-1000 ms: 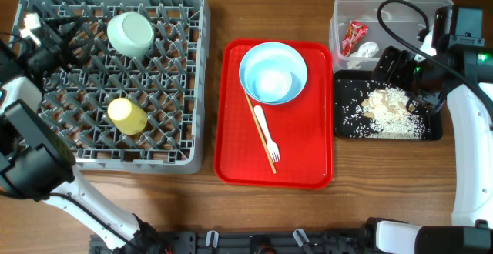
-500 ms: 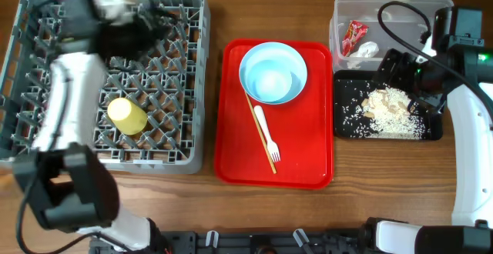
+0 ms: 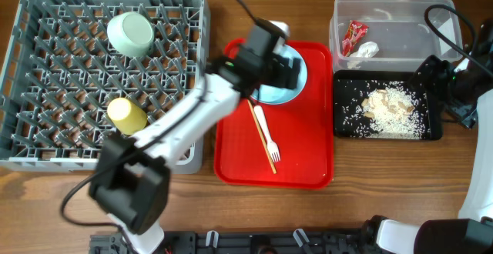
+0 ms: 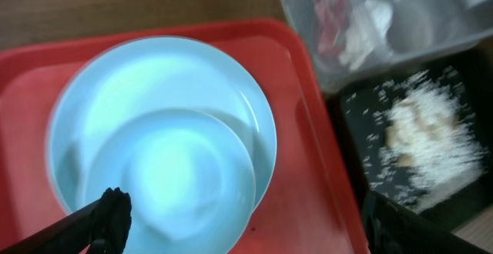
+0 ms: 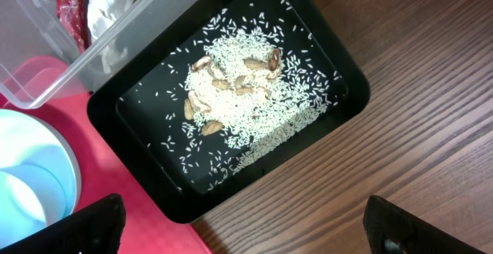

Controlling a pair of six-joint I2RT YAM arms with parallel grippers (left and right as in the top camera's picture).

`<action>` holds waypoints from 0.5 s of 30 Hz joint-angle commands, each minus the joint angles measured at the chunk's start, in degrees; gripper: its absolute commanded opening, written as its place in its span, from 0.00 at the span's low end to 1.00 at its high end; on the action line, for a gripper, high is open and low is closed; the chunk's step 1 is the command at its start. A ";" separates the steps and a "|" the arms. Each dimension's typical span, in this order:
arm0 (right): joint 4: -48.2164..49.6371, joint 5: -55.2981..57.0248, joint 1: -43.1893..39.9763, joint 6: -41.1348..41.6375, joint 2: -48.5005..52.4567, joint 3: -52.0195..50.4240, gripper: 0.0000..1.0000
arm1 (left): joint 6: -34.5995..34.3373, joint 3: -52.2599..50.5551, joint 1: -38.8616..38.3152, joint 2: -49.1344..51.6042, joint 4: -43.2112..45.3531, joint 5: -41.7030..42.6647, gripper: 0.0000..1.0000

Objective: Sort waste into correct bins and load items into the dishwasher rack
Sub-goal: 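Reach the left gripper to the blue bowl on the plate and grasp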

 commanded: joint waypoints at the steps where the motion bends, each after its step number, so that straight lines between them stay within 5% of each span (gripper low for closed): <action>1: -0.02 -0.13 -0.07 -0.33 0.66 -0.09 1.00 | 0.90 -0.22 -3.69 5.90 1.75 -7.45 0.84; 10: -0.07 -0.17 -0.07 -0.50 0.66 -0.11 1.00 | 0.90 -0.22 -4.68 12.55 1.97 -7.43 0.20; 15: -0.07 -0.17 -0.07 -0.50 0.66 -0.11 1.00 | 0.92 -0.22 -4.68 12.57 0.55 -7.45 0.11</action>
